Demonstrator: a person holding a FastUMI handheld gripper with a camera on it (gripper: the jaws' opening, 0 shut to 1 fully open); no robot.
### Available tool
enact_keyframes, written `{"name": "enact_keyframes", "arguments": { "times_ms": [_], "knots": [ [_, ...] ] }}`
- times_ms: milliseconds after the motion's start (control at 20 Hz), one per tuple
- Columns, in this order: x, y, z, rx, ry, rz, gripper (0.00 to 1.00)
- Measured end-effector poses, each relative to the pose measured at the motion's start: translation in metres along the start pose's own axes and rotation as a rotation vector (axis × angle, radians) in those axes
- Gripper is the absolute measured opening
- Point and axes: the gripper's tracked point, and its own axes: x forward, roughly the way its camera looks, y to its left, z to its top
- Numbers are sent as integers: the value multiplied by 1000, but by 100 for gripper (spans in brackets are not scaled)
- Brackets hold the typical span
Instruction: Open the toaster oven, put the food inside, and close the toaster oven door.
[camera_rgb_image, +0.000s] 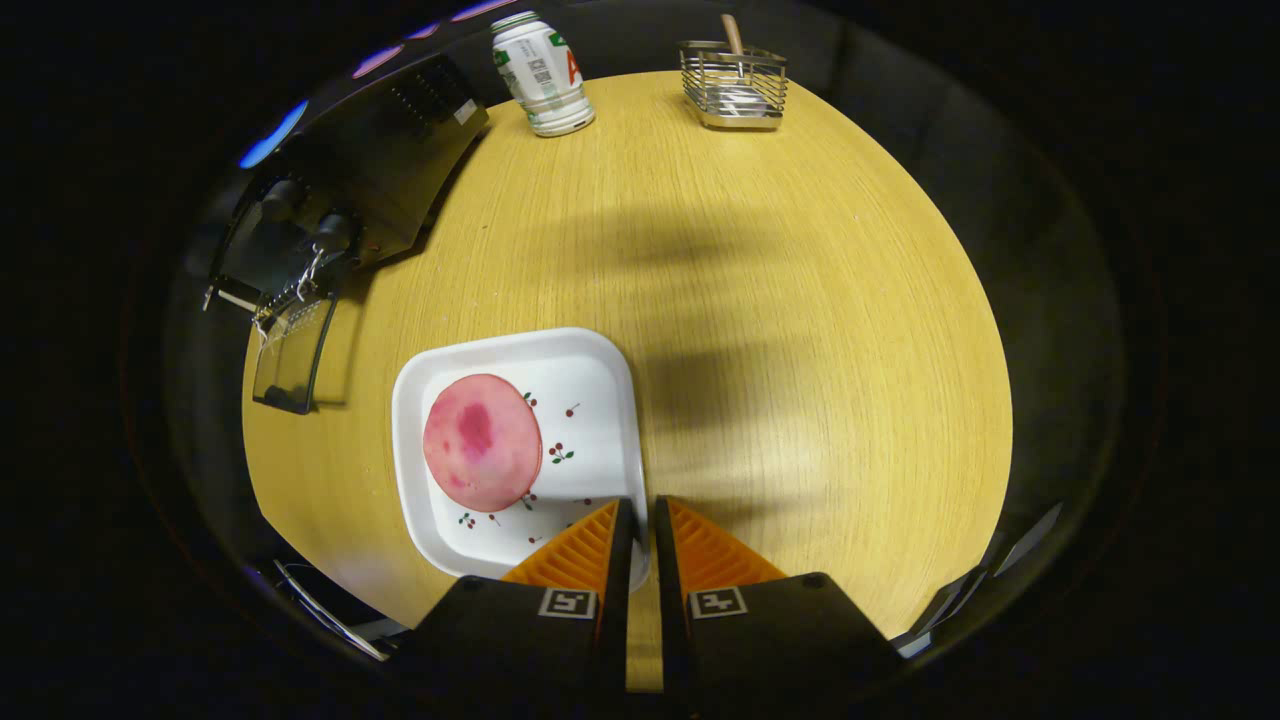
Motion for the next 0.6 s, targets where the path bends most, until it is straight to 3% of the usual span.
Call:
{"name": "enact_keyframes", "arguments": {
  "times_ms": [50,250,600],
  "knots": [
    [0,0,1,3,6,13,14],
    [0,3,-6,-8,34,87,6],
    [2,15,-15,173,28,226,5]
  ]
}}
